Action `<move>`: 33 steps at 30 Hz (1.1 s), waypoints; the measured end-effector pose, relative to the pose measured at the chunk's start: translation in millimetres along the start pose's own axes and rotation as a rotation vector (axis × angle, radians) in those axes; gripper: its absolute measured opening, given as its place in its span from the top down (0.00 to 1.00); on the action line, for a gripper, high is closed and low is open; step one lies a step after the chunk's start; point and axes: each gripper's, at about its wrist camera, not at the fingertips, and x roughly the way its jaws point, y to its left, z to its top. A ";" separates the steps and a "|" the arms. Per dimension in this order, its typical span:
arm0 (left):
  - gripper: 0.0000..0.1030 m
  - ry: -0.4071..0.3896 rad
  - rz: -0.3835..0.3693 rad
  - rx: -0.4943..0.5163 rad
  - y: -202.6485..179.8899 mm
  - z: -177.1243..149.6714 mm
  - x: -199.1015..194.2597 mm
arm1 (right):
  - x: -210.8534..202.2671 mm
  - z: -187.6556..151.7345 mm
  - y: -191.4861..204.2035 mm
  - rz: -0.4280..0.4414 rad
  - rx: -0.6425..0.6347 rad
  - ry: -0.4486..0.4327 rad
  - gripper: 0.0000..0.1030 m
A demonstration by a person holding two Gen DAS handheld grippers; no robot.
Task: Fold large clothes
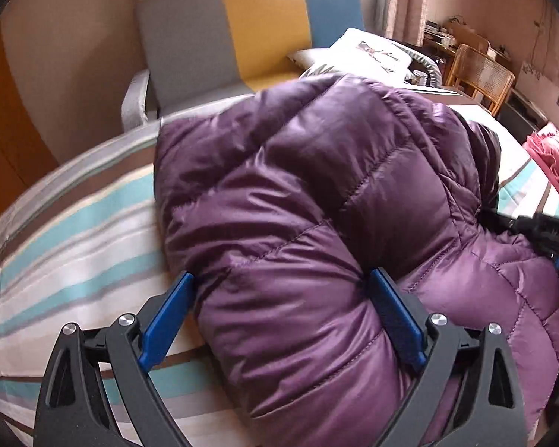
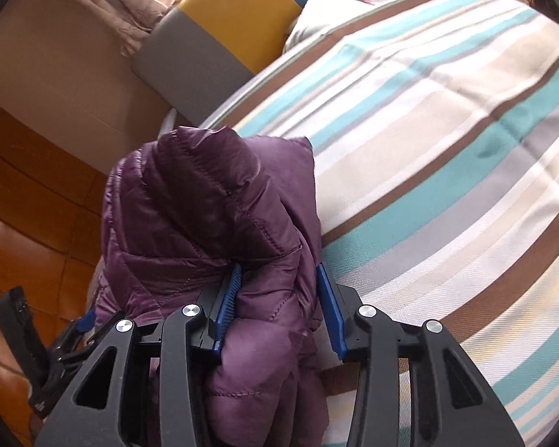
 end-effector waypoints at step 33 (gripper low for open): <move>0.65 -0.225 -0.098 -0.078 12.3 -33.7 -68.0 | -80.1 -27.0 84.0 0.146 -0.236 -0.154 0.83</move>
